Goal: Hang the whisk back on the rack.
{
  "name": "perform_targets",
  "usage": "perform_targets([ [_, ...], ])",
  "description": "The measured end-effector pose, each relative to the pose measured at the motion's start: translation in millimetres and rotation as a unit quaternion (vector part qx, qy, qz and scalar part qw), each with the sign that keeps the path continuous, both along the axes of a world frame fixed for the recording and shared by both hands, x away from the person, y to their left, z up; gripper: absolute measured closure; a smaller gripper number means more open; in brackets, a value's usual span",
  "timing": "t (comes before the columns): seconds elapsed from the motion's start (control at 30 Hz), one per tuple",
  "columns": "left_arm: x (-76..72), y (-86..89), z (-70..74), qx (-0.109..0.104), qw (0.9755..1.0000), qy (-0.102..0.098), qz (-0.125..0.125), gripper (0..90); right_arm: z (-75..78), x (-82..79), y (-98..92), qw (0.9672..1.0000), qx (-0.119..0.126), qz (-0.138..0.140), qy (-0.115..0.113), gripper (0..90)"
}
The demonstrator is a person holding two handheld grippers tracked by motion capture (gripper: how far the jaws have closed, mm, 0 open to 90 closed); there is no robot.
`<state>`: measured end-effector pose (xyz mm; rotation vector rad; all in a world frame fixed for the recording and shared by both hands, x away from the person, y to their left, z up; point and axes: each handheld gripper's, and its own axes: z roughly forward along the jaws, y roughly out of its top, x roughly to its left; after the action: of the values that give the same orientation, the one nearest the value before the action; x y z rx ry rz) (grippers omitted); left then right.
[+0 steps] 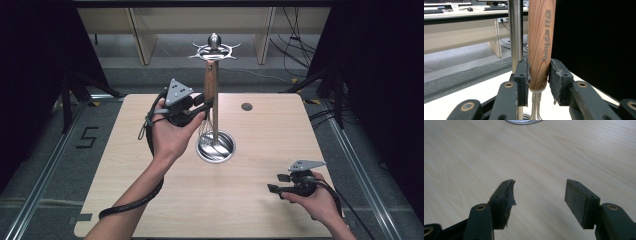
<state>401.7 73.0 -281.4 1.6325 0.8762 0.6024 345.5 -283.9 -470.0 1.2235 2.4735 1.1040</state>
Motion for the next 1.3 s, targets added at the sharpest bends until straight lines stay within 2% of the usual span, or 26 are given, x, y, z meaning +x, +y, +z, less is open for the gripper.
perform_targets([
  [0.17,-9.0,8.3,5.6,-0.010,0.9998,-0.016,-0.007,53.4,0.1,-0.4,0.5,1.0000,-0.002,-0.001,0.004,40.9],
  [0.27,-16.6,13.8,7.3,-0.002,0.9997,-0.020,-0.017,47.1,0.5,-0.6,0.7,1.0000,-0.004,-0.001,0.004,40.9],
  [0.33,-21.1,18.2,7.1,0.003,0.9996,-0.021,-0.019,44.5,0.7,-2.1,2.0,0.9999,0.001,-0.009,0.012,40.9],
  [0.37,-22.2,22.9,7.0,0.013,0.9991,-0.033,-0.022,43.4,0.4,-1.6,1.7,1.0000,-0.001,-0.005,0.008,40.9],
  [0.47,-29.5,35.5,3.5,0.021,0.9991,-0.031,-0.018,39.5,0.4,-1.6,1.9,1.0000,-0.001,-0.005,0.008,40.9],
  [0.57,-33.8,47.0,0.7,0.016,0.9994,-0.029,-0.013,38.5,0.1,-1.2,1.9,1.0000,0.000,-0.001,0.007,40.9],
  [0.67,-38.8,59.7,-4.0,0.021,0.9993,-0.030,-0.004,38.2,0.0,-1.1,2.1,1.0000,0.000,-0.001,0.007,40.9],
  [0.8,-45.7,76.1,-16.5,0.035,0.9992,-0.020,0.002,37.3,-1.2,-1.4,3.2,1.0000,0.007,-0.005,0.002,40.9],
  [0.93,-51.3,94.9,-34.8,0.042,0.9989,-0.009,0.019,37.1,-0.3,-1.2,1.9,1.0000,0.000,-0.001,0.007,40.9],
  [1.03,-55.5,109.8,-53.9,0.053,0.9980,-0.006,0.034,38.4,-0.5,-1.1,2.0,1.0000,0.000,-0.001,0.007,40.9],
  [1.07,-56.7,111.9,-60.0,0.042,0.9982,-0.007,0.042,38.4,-0.5,-1.1,2.0,1.0000,0.000,-0.001,0.007,40.9],
  [1.1,-58.7,118.0,-70.9,0.042,0.9979,-0.002,0.050,38.5,-0.6,-1.0,2.1,1.0000,0.000,-0.001,0.007,40.9],
  [1.17,-61.4,123.9,-83.1,0.032,0.9977,0.003,0.059,38.9,-1.1,-0.9,2.6,1.0000,0.001,-0.004,0.009,40.9],
  [1.23,-63.8,129.1,-95.4,0.038,0.9971,0.008,0.065,39.0,-1.4,-0.7,3.0,0.9999,0.000,-0.001,0.011,40.9],
  [1.3,-66.3,134.9,-108.8,0.046,0.9963,0.016,0.071,39.0,-4.2,-0.9,5.4,0.9999,0.013,-0.009,0.000,40.9],
])
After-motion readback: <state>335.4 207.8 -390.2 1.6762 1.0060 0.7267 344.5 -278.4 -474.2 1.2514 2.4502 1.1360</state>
